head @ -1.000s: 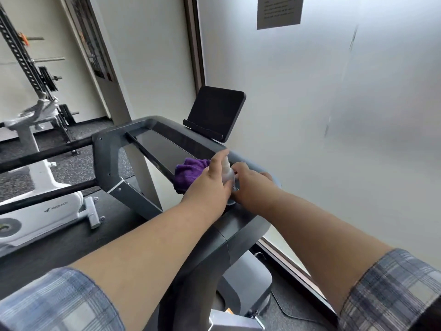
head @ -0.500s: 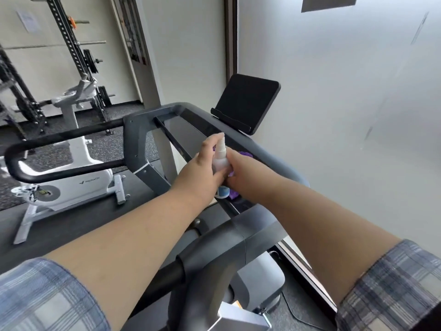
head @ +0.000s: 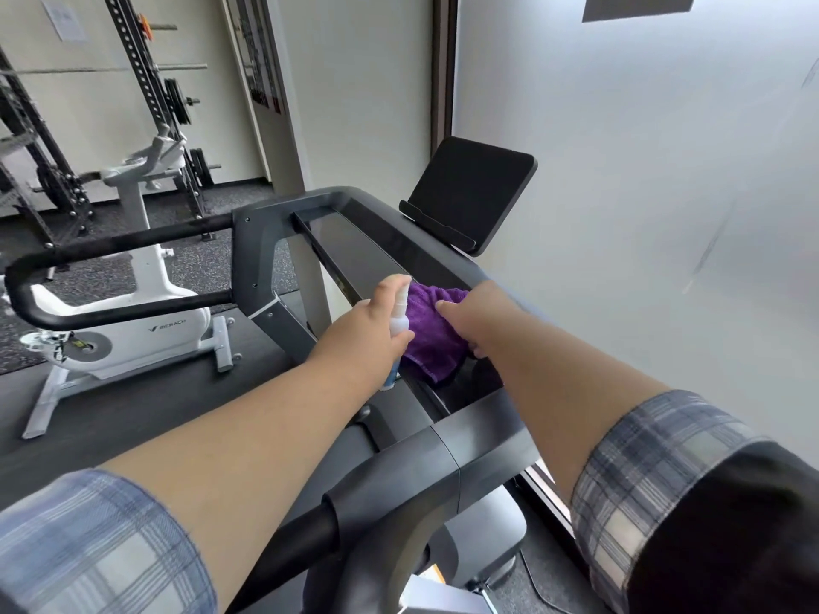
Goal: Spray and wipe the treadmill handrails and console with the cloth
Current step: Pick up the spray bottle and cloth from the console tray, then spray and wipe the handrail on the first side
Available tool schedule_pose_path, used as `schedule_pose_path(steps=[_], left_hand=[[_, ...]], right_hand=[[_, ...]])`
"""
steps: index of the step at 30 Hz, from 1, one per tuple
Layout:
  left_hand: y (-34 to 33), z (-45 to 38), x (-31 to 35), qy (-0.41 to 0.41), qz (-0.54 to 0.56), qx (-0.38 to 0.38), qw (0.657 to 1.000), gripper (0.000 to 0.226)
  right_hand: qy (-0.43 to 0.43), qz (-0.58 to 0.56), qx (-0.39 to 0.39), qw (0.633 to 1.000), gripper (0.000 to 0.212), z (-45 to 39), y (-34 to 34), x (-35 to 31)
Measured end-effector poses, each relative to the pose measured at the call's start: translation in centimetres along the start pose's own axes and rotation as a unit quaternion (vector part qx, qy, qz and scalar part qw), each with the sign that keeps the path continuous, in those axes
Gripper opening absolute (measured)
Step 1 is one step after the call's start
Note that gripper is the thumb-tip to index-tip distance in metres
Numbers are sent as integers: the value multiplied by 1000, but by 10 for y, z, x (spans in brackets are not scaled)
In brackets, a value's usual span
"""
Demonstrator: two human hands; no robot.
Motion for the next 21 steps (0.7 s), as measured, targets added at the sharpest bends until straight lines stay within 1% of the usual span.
schedule_pose_path(steps=[2,4,5,6,7,8,10,11,13,16,18,21], left_hand=[[-3,-2,1,0,-3,-3,1000,67],[-4,-2,2,5,-10,-4,1000,67],[-4,-1,2,5,-10,-5,1000,67],[-4,0,2,3,-7,-4,1000,66],[-4,2,2,1,-4,-2,1000,66],[-3,4,2,1,1,-1,1000,66],[1,8,1,7,10,1,1000,66],[5,10,0,12,15,4,1000,66],[14,14,-3,24,26,16,999,66],[30,25,-10,37,44,40,998,68],[39,33,-16,48,49,48,997,69],[51,44,-26,73,45,58,995,70]], right_hand=[[-4,24,-12,1000,58,-4,-3,-6],[-17,17,-8,1000,55,-4,-4,-8],[-28,-18,-15,999,53,-7,-6,-6],[-39,-90,-15,995,51,-10,-9,-3],[-65,-180,-19,981,53,-10,-13,-1],[-97,-263,-30,960,53,-9,-15,0],[-143,-380,-62,912,38,-6,-19,-3],[-158,-409,-75,895,35,-4,-20,-6],[-166,-451,-94,872,36,0,-22,-16],[-129,-488,-116,856,32,6,-33,-33],[-140,-500,-137,843,33,12,-44,-41],[-153,-544,-175,806,26,26,-62,-55]])
Point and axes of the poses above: each hand's wrist, its own z-axis away from the middle knuckle, its own y-axis out of the back of the hand, x = y × z, the point moved 3 cm from there along -z, towards the middle knuckle, and after that the axes turned 3 degrees about -z, right-handed, at the moved point
